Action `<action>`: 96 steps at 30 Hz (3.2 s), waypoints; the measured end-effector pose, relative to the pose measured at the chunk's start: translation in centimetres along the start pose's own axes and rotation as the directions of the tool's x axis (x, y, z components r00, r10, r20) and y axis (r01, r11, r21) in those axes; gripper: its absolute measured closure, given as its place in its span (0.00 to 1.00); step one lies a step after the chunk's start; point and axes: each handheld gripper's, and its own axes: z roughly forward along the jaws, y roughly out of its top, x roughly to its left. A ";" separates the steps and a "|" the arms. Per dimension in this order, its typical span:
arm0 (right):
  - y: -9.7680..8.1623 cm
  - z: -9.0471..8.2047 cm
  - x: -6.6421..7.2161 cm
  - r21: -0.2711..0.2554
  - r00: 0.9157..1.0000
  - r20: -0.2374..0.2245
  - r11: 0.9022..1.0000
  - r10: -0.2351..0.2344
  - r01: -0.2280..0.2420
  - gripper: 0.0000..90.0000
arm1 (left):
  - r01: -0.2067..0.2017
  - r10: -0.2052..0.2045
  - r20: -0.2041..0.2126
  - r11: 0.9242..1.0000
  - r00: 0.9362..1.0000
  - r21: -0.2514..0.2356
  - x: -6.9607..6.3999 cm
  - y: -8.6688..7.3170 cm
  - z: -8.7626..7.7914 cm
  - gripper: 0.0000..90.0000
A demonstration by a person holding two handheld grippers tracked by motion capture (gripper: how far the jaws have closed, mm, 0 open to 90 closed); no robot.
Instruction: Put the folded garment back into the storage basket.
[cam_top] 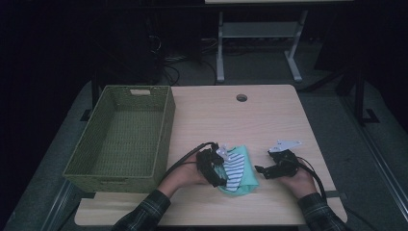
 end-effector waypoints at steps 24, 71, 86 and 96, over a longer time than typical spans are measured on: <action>-0.3 0.3 0.0 -0.025 1.000 0.004 1.000 0.011 -0.011 0.10 | -0.017 0.016 -0.050 1.000 0.999 -0.017 -0.2 -0.5 -0.7 0.69; -0.3 0.3 0.0 -0.029 1.000 0.004 1.000 0.013 -0.012 0.10 | 0.120 -0.119 0.016 0.972 0.993 -0.202 0.3 0.5 -5.6 0.86; -0.2 0.3 0.0 -0.029 1.000 0.008 0.999 0.016 -0.016 0.10 | 0.131 -0.131 0.016 0.966 0.991 -0.223 0.6 0.9 -9.2 0.86; -0.2 0.4 -0.1 -0.010 1.000 0.018 1.000 0.025 -0.025 0.03 | 0.157 -0.160 0.007 0.959 0.987 -0.237 1.0 0.7 -11.4 0.86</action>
